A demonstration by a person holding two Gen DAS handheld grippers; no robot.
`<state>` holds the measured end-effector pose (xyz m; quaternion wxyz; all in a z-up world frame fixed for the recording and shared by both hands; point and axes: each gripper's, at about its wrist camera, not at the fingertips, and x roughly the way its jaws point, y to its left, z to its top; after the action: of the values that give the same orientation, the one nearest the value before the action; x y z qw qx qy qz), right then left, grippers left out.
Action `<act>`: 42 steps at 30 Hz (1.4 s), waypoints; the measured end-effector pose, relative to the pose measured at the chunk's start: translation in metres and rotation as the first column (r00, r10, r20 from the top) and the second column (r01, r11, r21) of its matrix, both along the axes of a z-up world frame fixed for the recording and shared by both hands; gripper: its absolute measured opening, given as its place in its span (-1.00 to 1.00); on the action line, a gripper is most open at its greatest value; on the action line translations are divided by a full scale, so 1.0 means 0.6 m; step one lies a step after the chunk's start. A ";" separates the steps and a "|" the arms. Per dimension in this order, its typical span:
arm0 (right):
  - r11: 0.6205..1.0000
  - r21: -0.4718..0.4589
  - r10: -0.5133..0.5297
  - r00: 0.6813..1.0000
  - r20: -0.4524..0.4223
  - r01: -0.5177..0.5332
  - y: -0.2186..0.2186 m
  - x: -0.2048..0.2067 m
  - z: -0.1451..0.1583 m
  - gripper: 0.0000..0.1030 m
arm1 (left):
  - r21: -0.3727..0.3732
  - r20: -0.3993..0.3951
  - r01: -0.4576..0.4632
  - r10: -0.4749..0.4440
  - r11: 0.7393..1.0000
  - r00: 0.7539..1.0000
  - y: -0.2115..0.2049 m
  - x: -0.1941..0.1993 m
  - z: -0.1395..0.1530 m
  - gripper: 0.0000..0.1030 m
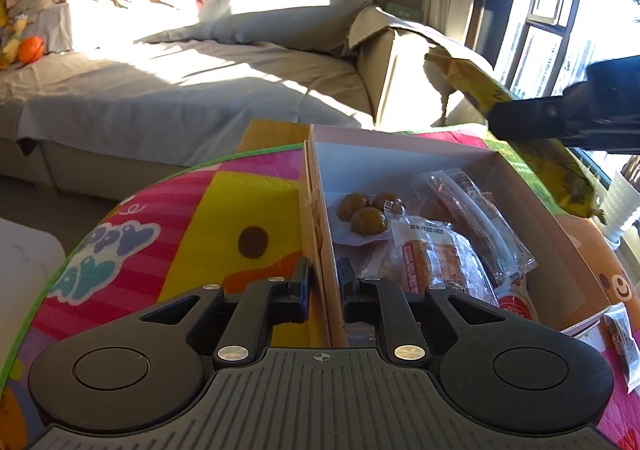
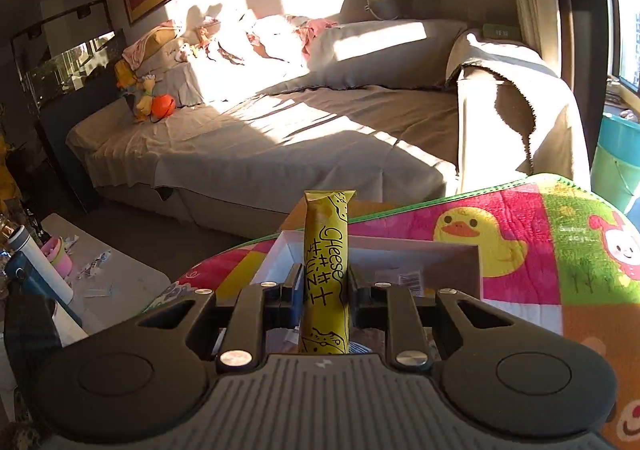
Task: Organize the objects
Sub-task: 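Carry the cheese stick over the pink box and release it inside, then reach the right gripper to the brown-wrapped snack packet and grasp it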
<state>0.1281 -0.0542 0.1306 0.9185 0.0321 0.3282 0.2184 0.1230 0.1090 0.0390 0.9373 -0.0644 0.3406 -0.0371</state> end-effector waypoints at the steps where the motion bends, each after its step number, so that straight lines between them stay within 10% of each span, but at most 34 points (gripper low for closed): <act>1: 1.000 0.009 0.008 1.000 -0.013 -0.008 0.009 0.008 -0.004 -0.57 | 0.000 0.000 -0.001 0.001 1.000 1.000 0.000 0.000 0.000 -0.69; 8: 0.995 0.096 -0.015 0.999 -0.051 0.020 -0.006 0.016 -0.013 0.09 | -0.003 0.002 0.003 -0.003 1.000 1.000 -0.001 -0.001 0.000 -0.67; 23: 0.937 -0.035 -0.348 0.938 -0.013 0.347 -0.243 -0.115 -0.059 0.21 | 0.004 0.009 -0.012 0.012 1.000 1.000 -0.004 -0.007 -0.001 -0.69; 31: 0.884 -0.041 -0.465 0.871 -0.159 0.465 -0.330 -0.164 -0.134 0.21 | -0.007 0.004 -0.010 0.010 1.000 1.000 0.001 -0.009 -0.001 -0.68; 42: 0.913 -0.190 -0.387 0.914 -0.122 0.361 -0.272 -0.190 -0.179 0.22 | -0.006 -0.011 -0.008 0.008 1.000 1.000 0.001 -0.009 -0.007 -0.68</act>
<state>0.0140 -0.2177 0.0235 0.9141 0.0363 0.4038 0.0074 0.1175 0.1094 0.0348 0.9354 -0.0688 0.3453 -0.0342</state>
